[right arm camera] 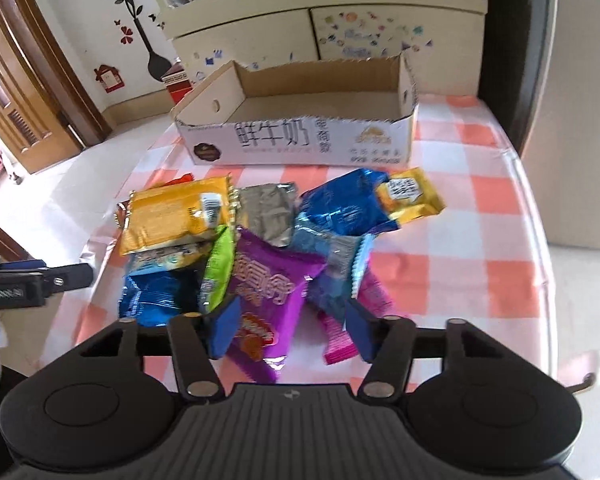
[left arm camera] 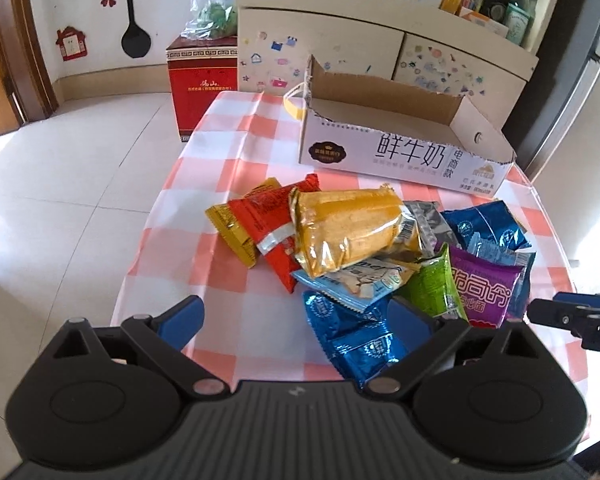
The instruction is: Organize snacks
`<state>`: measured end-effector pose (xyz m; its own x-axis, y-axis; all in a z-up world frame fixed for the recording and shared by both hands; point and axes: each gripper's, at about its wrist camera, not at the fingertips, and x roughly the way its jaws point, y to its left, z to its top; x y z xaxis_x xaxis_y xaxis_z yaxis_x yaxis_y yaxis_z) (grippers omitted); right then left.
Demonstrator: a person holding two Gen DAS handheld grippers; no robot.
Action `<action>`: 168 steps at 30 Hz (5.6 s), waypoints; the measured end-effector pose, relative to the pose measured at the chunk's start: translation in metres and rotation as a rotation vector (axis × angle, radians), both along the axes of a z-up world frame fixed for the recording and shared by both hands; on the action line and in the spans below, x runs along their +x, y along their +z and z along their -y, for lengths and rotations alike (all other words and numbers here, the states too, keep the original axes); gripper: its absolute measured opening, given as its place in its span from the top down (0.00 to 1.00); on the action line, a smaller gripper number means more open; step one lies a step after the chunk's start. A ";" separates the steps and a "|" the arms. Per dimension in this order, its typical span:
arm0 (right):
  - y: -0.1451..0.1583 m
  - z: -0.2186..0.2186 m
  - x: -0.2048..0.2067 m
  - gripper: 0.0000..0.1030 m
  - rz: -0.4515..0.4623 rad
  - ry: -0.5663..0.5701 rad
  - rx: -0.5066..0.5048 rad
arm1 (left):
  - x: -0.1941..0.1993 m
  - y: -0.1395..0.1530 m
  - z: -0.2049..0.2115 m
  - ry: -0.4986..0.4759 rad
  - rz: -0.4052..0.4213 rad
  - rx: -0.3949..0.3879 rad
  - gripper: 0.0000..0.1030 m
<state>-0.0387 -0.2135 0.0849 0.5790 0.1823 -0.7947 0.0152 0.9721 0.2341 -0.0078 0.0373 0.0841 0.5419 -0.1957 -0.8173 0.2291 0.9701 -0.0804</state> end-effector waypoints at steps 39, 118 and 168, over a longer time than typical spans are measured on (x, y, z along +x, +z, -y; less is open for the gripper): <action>-0.030 -0.054 0.042 0.48 -0.097 0.005 0.090 | -0.009 -0.052 0.009 0.016 -0.050 -0.099 0.47; 0.041 -0.034 0.030 0.89 0.308 0.052 -0.024 | 0.022 0.029 0.057 -0.040 0.255 -0.066 0.54; 0.047 0.020 0.142 0.45 0.379 -0.176 0.026 | 0.171 0.028 0.086 0.017 0.260 -0.226 0.24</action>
<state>0.1037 -0.2332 0.1315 0.8537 0.0720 -0.5158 0.0883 0.9560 0.2796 0.1635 -0.0484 0.1124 0.7310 -0.3451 -0.5887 0.2540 0.9383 -0.2346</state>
